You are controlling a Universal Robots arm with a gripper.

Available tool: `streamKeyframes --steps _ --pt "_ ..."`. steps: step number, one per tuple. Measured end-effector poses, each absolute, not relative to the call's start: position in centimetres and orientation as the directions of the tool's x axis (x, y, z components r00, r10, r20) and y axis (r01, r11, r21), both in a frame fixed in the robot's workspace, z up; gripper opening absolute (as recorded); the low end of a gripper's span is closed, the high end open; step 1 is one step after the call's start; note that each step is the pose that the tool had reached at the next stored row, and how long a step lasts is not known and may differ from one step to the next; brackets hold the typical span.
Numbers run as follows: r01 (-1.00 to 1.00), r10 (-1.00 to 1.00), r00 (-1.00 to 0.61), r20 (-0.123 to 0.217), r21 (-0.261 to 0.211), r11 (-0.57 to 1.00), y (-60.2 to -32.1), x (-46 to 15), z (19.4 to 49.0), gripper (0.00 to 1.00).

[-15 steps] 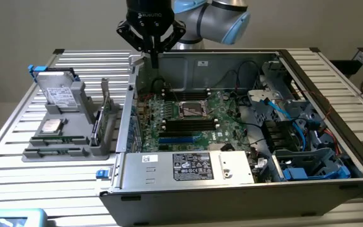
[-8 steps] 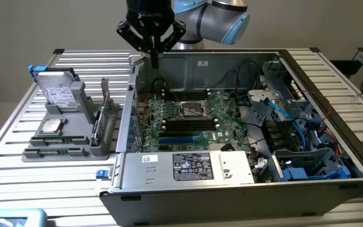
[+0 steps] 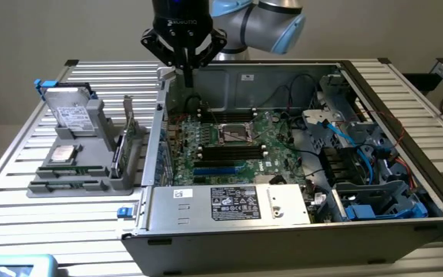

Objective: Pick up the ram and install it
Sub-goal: 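Reach for the ram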

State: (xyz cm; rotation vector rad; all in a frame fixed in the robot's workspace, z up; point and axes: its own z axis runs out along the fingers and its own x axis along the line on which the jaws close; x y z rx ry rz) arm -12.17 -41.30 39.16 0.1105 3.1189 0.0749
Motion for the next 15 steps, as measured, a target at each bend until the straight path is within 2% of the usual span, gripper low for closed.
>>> streamKeyframes --steps 15 --pt "0.073 0.074 -0.997 -0.018 0.048 0.996 -42.1 -15.7 38.7 0.11"
